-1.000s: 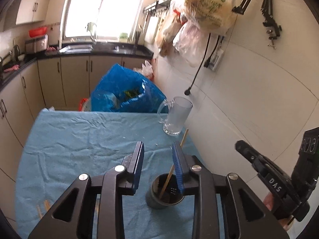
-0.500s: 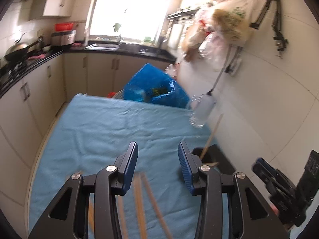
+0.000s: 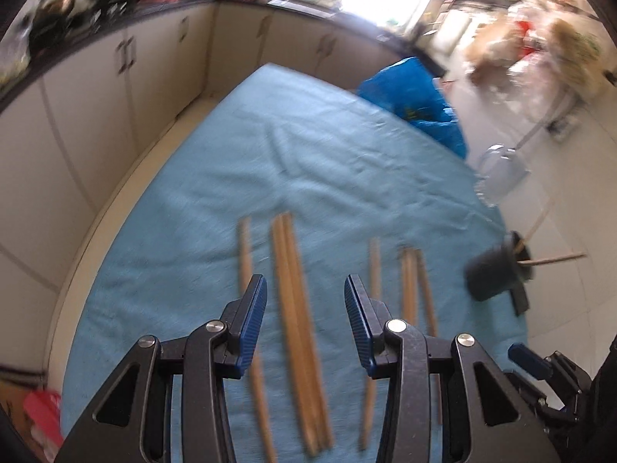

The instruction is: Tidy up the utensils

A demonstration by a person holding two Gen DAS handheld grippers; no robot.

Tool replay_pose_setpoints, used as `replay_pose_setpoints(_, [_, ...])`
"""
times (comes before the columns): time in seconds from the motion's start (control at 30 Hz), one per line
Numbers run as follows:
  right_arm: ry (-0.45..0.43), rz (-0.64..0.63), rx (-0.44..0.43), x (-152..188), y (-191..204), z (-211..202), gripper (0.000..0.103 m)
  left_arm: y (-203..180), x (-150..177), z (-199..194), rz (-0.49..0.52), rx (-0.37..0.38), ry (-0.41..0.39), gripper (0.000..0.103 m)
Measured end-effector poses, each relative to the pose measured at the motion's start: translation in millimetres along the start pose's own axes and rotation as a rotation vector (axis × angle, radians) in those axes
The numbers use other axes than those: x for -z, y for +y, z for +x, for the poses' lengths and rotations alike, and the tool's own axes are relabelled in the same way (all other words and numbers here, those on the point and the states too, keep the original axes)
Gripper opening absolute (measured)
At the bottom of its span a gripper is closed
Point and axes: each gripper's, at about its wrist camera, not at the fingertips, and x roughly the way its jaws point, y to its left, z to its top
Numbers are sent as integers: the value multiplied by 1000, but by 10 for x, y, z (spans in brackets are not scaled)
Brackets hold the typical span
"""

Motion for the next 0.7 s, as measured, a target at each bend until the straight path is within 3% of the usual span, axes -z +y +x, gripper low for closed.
replay_pose_setpoints(0.2, [99,48,-8,-315,77,495,30,343,22,145,-80,-58,62,40])
replay_pose_setpoints(0.5, [230,213,-10,-698,-35,1252,30,438,-41,309,-86,-91,103,40])
replay_pose_setpoints(0.7, [324,242,88,-793,-140,1756,30,483,-55,269,-87,-92,93,40])
